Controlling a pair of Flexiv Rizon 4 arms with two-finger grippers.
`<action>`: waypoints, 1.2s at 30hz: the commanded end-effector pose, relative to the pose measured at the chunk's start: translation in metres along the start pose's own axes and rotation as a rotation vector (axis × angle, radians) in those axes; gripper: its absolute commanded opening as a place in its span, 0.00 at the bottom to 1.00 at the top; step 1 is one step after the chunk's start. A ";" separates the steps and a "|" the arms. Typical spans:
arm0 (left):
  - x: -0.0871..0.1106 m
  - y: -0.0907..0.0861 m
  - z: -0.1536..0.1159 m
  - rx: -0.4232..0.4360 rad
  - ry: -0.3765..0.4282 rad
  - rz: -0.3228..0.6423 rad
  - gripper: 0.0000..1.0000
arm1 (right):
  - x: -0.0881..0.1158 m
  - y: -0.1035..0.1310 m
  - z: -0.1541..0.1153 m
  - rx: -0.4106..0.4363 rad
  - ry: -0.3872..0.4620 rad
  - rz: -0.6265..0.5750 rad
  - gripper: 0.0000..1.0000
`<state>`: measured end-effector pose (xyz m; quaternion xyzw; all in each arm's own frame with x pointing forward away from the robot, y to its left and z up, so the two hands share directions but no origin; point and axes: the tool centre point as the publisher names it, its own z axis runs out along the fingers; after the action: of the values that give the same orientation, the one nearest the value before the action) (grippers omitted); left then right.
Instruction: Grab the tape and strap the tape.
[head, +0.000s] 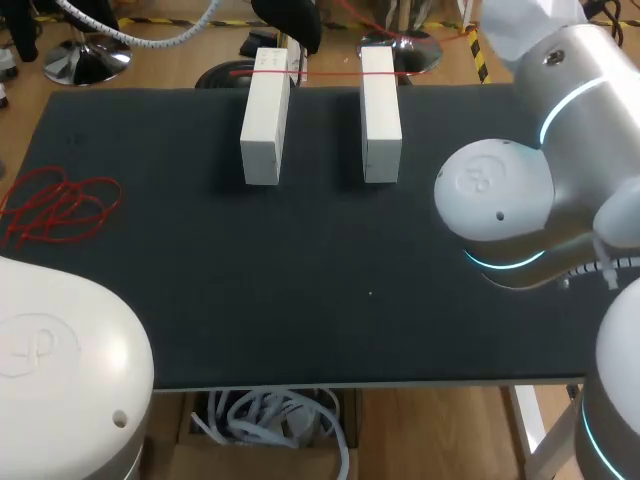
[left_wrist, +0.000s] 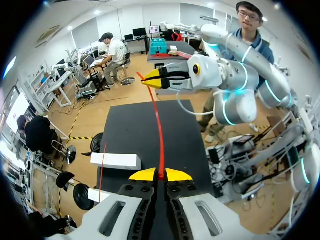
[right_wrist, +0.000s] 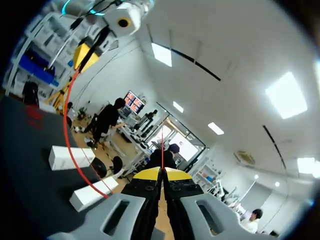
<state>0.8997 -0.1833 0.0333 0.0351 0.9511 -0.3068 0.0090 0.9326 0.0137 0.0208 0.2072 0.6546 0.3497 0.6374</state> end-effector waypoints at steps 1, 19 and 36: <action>0.001 0.000 -0.001 -0.004 0.001 -0.001 0.00 | 0.001 0.005 -0.003 0.027 0.038 -0.318 0.00; 0.001 0.000 -0.001 -0.004 0.001 -0.001 0.00 | -0.002 0.023 -0.011 0.016 0.005 -0.829 0.00; 0.001 0.000 -0.001 -0.004 0.001 -0.001 0.00 | 0.000 0.050 -0.004 -0.017 -0.010 -0.907 0.00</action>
<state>0.8996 -0.1833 0.0333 0.0352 0.9511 -0.3069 0.0090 0.9179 0.0337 0.0495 -0.1046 0.6688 0.0519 0.7342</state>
